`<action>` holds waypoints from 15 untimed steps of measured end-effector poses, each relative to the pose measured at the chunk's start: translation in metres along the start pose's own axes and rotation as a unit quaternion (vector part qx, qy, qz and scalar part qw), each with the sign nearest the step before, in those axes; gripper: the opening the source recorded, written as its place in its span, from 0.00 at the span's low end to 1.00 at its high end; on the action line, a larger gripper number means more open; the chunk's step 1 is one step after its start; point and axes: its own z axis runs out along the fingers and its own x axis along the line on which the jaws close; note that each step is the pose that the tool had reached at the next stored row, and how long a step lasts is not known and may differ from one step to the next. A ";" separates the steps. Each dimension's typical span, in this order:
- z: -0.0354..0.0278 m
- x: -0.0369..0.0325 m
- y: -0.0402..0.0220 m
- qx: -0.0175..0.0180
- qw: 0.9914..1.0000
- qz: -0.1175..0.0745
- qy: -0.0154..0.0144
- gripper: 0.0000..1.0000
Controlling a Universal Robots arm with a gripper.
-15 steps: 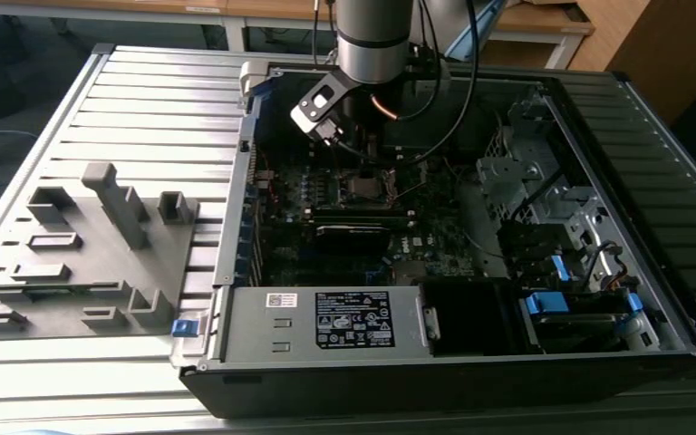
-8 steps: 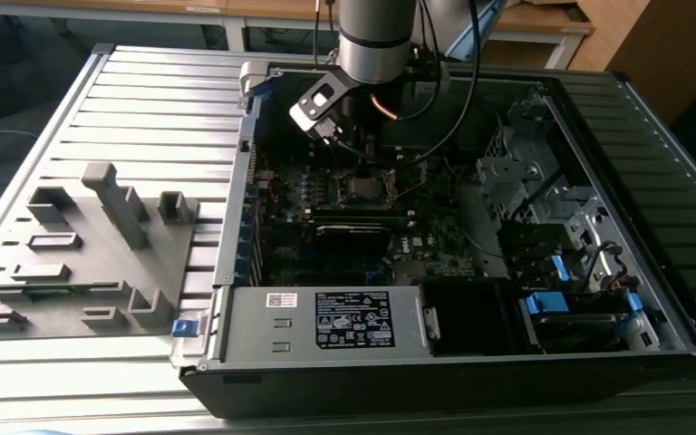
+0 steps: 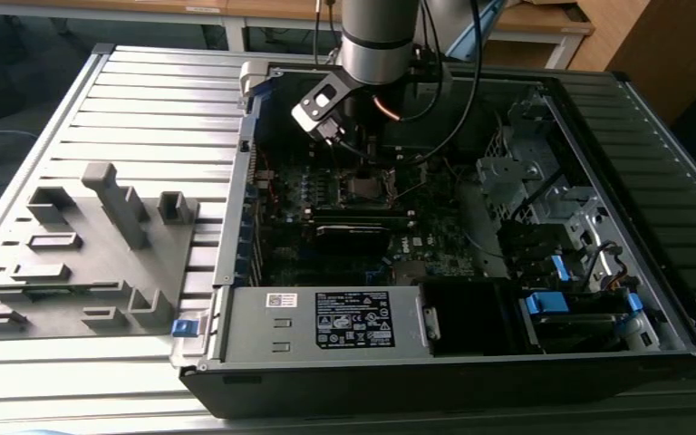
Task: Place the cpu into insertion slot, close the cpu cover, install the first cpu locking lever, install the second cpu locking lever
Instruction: 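Place the cpu into insertion slot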
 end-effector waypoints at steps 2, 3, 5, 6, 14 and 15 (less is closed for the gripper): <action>0.0001 0.0000 0.0003 0.000 1.000 0.000 0.000 0.11; 0.0001 0.0000 0.0002 0.000 1.000 0.000 0.000 0.11; 0.0002 0.0001 0.0003 0.000 1.000 0.000 0.000 0.11; 0.0002 0.0001 0.0003 0.000 1.000 0.000 0.000 0.11; 0.0067 0.0000 0.0000 0.000 1.000 0.000 0.000 0.11; 0.0072 0.0000 -0.0001 0.000 1.000 0.000 0.000 0.11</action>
